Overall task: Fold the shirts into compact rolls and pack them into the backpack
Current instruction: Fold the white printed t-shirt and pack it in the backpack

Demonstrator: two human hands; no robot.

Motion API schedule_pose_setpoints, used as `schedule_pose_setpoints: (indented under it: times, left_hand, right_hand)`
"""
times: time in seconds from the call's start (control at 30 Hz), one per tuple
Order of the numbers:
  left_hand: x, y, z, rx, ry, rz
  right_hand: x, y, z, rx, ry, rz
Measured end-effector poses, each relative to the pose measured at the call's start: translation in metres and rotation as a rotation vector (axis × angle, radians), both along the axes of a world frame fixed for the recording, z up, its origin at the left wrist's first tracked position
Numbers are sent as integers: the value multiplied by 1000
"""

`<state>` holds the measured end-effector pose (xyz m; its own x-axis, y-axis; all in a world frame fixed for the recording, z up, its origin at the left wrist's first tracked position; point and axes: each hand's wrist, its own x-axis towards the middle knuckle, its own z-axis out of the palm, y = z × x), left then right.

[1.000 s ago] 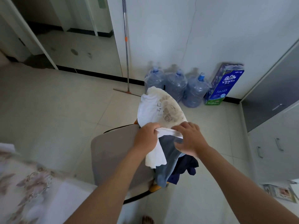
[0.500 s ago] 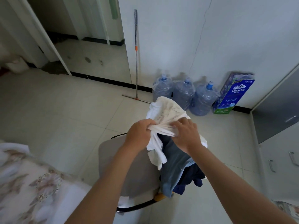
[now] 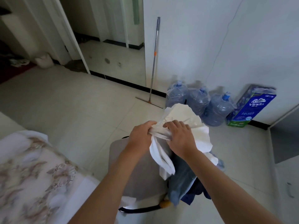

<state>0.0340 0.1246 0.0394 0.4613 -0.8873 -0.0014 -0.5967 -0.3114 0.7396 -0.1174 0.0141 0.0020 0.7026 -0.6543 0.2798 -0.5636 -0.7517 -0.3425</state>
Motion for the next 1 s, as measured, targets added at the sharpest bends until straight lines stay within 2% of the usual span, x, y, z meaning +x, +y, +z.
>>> schedule_pose_setpoints:
  times: [0.03,0.1,0.2,0.4,0.57,0.63,0.7,0.83,0.9,0.93,1.0]
  left_hand:
    - [9,8,2,-5,-3,13]
    - [25,25,8,-46,6,43]
    - [53,54,24,-127,-38,147]
    - [137,152,76,-233,-199,437]
    - [202,288,86,-130,-282,627]
    - [219,349,70,-21,-293,658]
    - [223,408,50,52,-210,723]
    - [214,508,7,24,-85,789]
    - [209,551,-15,33,6,842]
    - [205,570,-25,50,42,868]
    - [198,600,-45,92,59,878]
  right_hand:
    - [-5,-2,-7,-39,126,-64]
    - [-8,1,-5,46,258,-171]
    - [23,21,23,242,155,-146]
    - [136,107,103,321,-54,52]
    - [217,219,132,796,-86,166]
    - [247,273,125,940,-38,174]
    - [271,329,108,1100,10,154]
    - [311,431,58,1446,27,151]
    - [320,473,40,1597,75,231]
    - [322,489,31,1597,126,271]
    - [321,506,13,1423,221,306]
